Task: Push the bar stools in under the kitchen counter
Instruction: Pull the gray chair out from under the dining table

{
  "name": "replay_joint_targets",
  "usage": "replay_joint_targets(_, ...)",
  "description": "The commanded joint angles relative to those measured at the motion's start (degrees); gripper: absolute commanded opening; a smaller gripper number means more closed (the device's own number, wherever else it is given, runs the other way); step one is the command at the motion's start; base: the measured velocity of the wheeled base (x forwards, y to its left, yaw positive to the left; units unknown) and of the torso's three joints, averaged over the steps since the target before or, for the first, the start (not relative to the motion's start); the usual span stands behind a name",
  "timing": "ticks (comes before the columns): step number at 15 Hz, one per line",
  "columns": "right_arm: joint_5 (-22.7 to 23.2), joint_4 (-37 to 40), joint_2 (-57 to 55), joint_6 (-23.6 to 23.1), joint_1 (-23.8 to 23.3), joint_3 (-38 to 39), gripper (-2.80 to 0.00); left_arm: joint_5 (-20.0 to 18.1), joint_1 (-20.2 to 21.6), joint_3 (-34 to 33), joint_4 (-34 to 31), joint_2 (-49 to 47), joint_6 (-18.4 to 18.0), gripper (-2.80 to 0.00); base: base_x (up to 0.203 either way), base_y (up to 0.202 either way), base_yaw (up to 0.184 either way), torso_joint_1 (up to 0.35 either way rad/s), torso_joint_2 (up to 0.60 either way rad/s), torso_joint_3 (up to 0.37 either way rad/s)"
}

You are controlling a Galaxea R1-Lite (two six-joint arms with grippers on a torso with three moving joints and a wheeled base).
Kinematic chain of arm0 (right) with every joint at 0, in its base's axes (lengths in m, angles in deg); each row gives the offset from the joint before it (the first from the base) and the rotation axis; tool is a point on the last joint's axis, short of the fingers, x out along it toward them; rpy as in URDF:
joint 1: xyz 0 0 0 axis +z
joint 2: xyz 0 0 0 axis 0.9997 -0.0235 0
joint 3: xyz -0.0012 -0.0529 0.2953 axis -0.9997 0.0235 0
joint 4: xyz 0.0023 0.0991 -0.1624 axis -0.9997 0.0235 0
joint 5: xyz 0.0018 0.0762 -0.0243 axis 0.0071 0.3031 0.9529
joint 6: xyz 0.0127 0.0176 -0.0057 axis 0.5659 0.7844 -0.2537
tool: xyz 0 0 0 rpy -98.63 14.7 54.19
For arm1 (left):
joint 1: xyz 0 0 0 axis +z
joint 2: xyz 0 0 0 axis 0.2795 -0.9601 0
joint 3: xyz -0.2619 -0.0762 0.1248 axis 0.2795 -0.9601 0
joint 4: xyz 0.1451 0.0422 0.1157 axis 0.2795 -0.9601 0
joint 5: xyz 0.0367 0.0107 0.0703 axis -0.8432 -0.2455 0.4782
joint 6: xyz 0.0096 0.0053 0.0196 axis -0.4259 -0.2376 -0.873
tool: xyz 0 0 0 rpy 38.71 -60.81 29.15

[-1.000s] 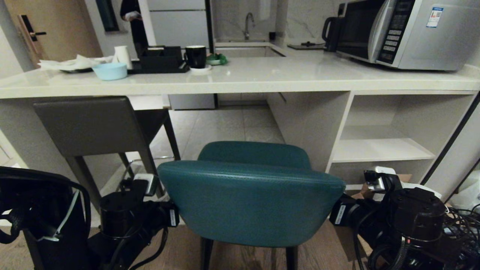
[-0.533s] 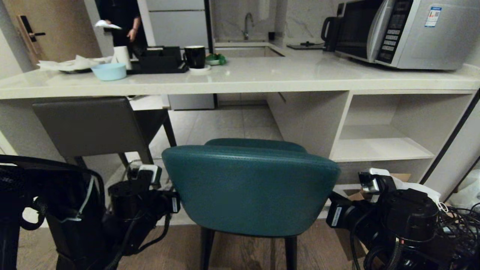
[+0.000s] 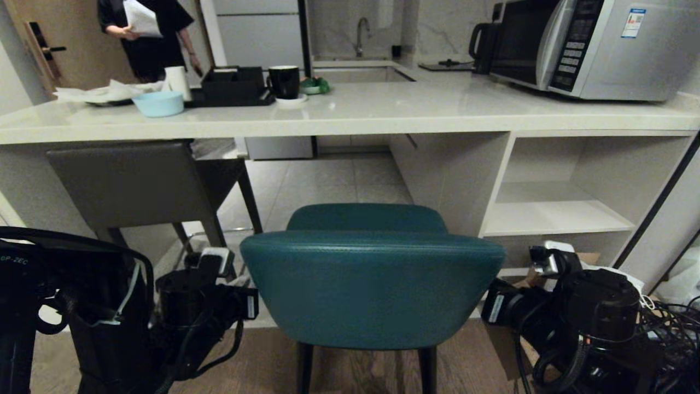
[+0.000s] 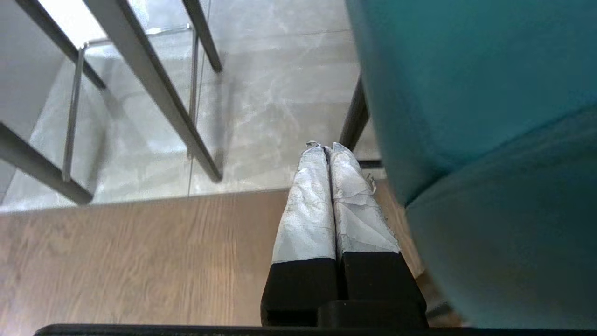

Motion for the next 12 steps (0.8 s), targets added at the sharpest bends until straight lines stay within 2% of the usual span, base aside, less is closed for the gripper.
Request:
replay_joint_targets(1,-0.28,0.01,-0.11,-0.15,-4.33,0.25,-2.80,0.03,-0.90,-1.58,0.52,1.83,0.08,-2.80,0.000,0.000,0.000,0.000,0.00,0.000)
replay_joint_targets(3,0.12,0.02,-0.61,-0.31,-7.47,0.29,-2.80,0.47,-1.43,-1.93,0.52,1.81,0.78,-2.80,0.000,0.000,0.000,0.000,0.00,0.000)
replay_joint_targets(6,0.71,-0.05,-3.13,-0.83,-9.57,-2.28,-2.80,1.70,-1.44,-1.32,0.52,1.21,0.87,-2.80,0.000,0.000,0.000,0.000,0.00,0.000)
replay_joint_targets(10,0.87,0.02,-7.94,-2.74,-9.61,-10.25,-2.80,1.81,-1.61,-2.03,0.52,1.23,1.44,-2.80,0.000,0.000,0.000,0.000,0.00,0.000)
replay_joint_targets(12,0.82,0.02,-10.13,-3.94,-8.04,-12.32,-2.80,2.58,-1.84,-2.02,0.52,1.24,2.78,-2.80,0.000,0.000,0.000,0.000,0.00,0.000)
